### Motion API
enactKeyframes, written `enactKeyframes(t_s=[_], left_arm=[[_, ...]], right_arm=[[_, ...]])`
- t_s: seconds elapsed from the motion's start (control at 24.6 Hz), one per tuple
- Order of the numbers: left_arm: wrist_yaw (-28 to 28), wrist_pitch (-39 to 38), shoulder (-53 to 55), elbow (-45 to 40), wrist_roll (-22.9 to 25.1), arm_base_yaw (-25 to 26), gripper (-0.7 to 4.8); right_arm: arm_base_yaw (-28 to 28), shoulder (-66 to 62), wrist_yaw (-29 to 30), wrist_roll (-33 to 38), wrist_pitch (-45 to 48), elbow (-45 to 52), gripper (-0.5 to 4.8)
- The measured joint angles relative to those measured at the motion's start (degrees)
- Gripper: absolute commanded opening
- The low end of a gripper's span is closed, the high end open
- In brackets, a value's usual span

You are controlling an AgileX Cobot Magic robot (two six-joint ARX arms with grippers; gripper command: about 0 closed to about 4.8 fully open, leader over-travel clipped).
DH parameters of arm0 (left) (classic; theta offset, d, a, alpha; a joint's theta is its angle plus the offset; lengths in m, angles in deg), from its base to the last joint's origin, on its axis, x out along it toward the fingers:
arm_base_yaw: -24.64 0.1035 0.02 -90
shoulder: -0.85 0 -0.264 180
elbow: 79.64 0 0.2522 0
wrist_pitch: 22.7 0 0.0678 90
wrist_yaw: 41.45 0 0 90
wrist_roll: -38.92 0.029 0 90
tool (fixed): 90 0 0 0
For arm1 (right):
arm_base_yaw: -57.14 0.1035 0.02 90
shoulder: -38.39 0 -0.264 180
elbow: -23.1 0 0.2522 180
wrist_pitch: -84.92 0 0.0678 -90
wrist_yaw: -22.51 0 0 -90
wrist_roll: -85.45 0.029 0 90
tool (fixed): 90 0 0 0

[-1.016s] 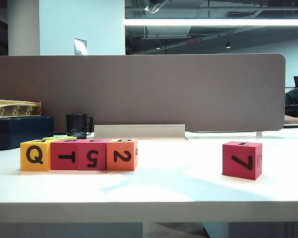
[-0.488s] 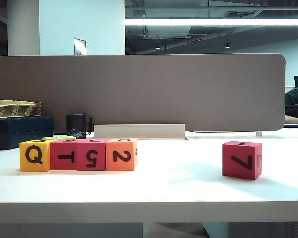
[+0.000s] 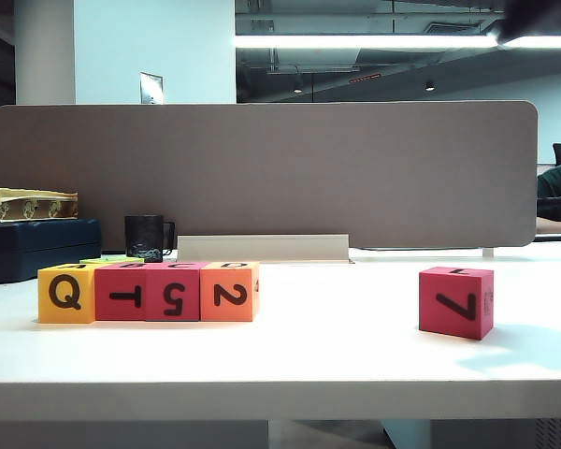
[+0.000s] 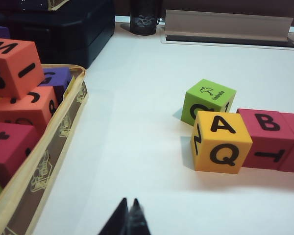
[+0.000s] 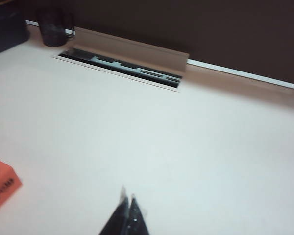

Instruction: Select the appropriate blocks from the scattered letter blocks on the table and arrange them in a row to spell out "ABCD".

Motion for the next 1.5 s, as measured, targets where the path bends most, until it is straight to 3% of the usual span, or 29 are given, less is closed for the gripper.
enactKeyframes(t_s=[0.33, 0.81, 1.22, 1.5], left_arm=[[0.0, 0.0, 0.0, 0.0, 0.0, 0.0, -0.06], [0.0, 0.0, 0.0, 0.0, 0.0, 0.0, -0.06], [0.0, 0.0, 0.0, 0.0, 0.0, 0.0, -0.06], [0.0, 0.0, 0.0, 0.0, 0.0, 0.0, -0.06]], right_arm=[[-5.1, 13.9, -0.1, 0.0, 8.6, 18.9, -0.01], [-10.9, 34.8, -0.1, 0.1, 9.3, 35.8, -0.01], [-16.9, 43.4, -0.1, 4.1, 6.6, 40.1, -0.01], [-18.5, 49.1, -0.1, 4.3, -2.7, 40.1, -0.01]])
